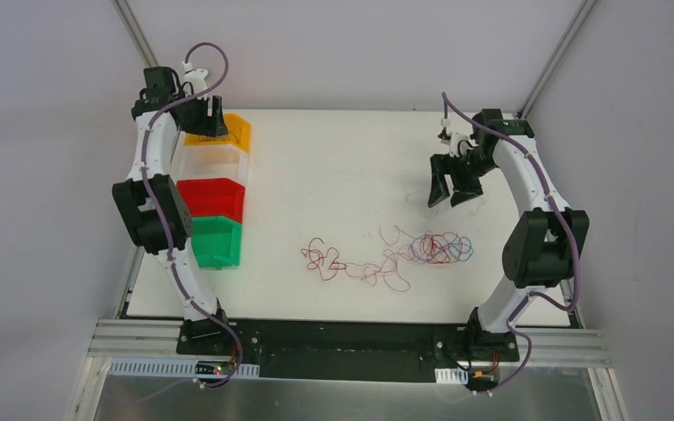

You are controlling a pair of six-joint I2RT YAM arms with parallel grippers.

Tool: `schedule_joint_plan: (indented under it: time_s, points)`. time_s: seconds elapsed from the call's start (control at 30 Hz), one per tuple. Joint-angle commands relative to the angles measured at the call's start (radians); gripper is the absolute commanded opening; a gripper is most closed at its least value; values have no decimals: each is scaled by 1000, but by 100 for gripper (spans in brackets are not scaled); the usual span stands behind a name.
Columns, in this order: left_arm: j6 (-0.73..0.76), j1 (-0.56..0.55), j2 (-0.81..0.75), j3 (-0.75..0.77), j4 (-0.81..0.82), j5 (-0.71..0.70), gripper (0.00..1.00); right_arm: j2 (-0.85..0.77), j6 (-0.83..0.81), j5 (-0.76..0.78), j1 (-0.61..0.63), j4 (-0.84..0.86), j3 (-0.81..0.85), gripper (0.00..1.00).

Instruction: Untangle the cables

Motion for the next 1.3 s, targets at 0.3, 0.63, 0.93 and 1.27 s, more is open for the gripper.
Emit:
schedule_joint_plan:
  time_s: [0.3,0.63,0.93,1.27]
  points:
    - [-198,-321,-327,-279,0,291,73,164,49,563,-61,303,26,81]
    - [-243,-337,-358,-289,-1,190,74,391,102,320,-99,250,225,89]
    - [-270,-336,-405,-300,-2,133,74,383,177,247,-24,258,117,89]
    - [-312,-336,-422,-311,-3,115,75,326,186,371,90,358,-76,82]
